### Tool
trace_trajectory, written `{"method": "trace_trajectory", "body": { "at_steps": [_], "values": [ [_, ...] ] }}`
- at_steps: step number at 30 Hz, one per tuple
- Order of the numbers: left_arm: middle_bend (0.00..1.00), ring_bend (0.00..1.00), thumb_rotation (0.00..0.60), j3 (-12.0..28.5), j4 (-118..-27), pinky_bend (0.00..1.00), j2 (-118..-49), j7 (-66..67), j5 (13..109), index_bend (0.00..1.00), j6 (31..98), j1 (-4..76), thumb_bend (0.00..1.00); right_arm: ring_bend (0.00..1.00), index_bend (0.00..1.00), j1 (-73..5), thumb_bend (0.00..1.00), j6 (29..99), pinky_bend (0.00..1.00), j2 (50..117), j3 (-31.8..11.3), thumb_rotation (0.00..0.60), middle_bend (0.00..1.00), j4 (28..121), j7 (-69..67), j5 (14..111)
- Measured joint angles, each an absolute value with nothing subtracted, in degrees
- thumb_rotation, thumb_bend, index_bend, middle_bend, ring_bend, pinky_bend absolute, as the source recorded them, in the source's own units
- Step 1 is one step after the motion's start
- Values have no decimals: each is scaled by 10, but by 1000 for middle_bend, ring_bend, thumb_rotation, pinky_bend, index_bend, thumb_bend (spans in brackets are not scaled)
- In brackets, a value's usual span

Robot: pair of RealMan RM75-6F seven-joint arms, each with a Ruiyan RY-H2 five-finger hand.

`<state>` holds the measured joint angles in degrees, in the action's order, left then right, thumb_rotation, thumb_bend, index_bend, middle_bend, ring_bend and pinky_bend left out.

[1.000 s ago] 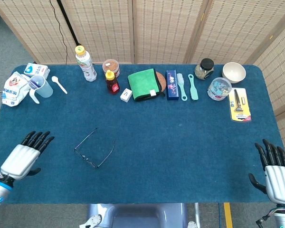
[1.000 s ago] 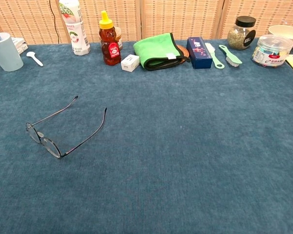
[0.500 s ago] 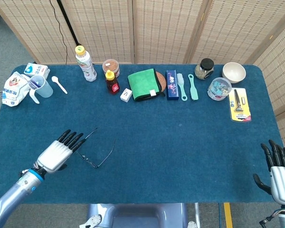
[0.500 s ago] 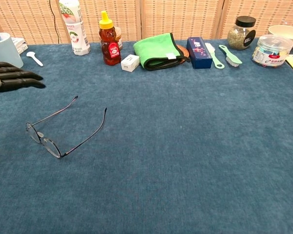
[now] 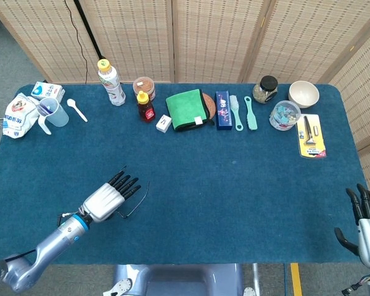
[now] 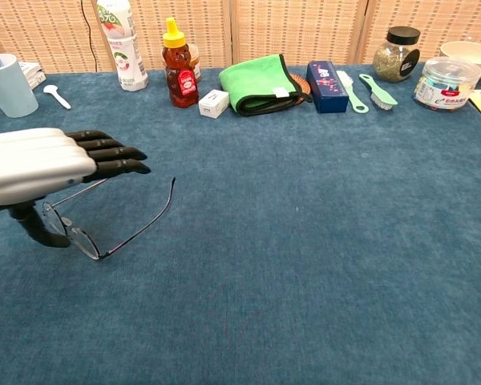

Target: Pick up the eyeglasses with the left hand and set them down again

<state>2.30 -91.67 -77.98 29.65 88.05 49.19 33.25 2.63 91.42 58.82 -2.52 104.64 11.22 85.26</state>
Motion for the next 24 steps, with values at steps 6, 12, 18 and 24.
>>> {"method": "trace_trajectory", "body": {
  "at_steps": [6,12,18,24],
  "values": [
    [0,0,577,40,-902,0,-822,314,848,0,487,353,131,4,69,32,304,920,46,587,-25,600,0,1043,105,850],
    [0,0,575,51,-897,0,-855,332,818,0,481,373,131,4,69,36,305,922,46,587,-26,600,0,1039,100,847],
    [0,0,575,66,-896,0,-883,346,780,0,480,392,131,4,69,39,304,925,46,586,-27,600,0,1040,101,846],
    [0,0,573,69,-920,0,-857,334,762,0,462,408,131,4,69,39,304,925,46,585,-28,600,0,1044,108,846]
  ]
}}
